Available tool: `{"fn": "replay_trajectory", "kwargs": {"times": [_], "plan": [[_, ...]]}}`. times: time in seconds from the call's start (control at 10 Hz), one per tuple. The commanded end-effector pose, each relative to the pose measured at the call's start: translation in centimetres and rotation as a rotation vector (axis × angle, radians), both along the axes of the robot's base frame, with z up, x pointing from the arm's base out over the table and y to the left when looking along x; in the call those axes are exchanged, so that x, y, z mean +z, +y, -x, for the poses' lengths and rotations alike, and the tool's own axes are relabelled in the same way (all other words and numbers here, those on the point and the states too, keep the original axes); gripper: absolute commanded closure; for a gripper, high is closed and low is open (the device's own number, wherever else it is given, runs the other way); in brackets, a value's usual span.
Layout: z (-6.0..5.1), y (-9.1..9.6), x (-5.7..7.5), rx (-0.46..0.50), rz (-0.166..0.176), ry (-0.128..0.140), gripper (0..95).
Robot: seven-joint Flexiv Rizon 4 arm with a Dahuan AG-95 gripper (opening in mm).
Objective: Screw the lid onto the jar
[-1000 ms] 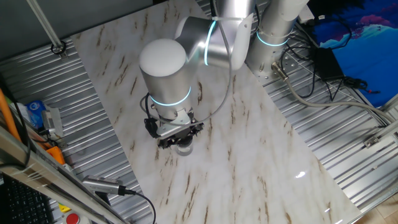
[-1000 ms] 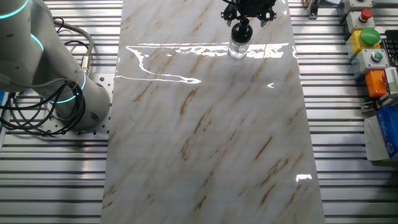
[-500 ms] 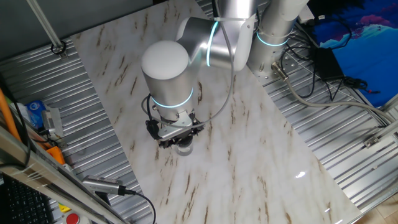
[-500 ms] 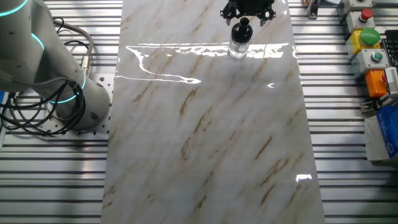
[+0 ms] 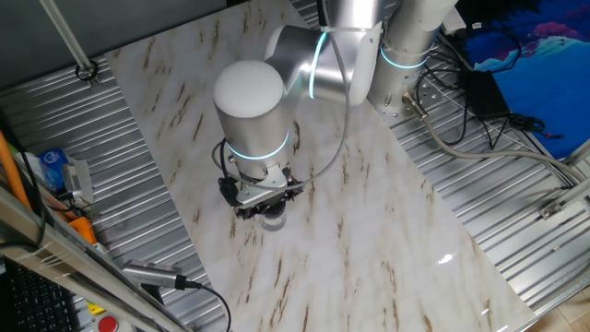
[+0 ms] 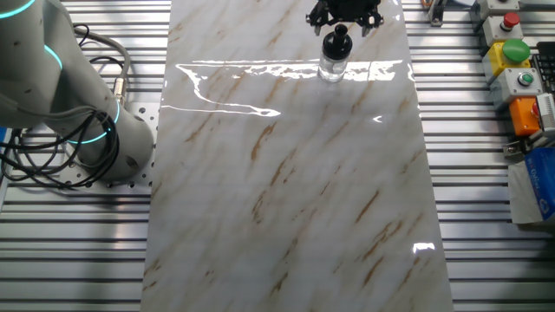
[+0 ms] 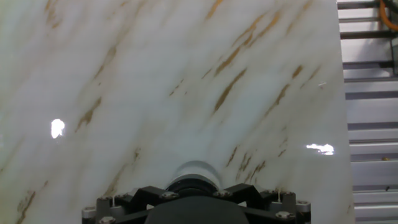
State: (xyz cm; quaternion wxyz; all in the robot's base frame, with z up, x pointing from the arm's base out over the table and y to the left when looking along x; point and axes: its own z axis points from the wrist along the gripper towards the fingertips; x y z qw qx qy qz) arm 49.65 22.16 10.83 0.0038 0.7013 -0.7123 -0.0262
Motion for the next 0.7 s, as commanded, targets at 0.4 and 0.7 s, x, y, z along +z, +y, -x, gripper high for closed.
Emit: {"fn": "replay_trajectory", "kwargs": {"times": [0.4, 0.7], "plan": [[0.04, -0.11, -0.47, -0.036, -0.011, -0.003, 19.0], [0.07, -0.11, -0.49, -0.062, -0.014, -0.032, 38.0]]}}
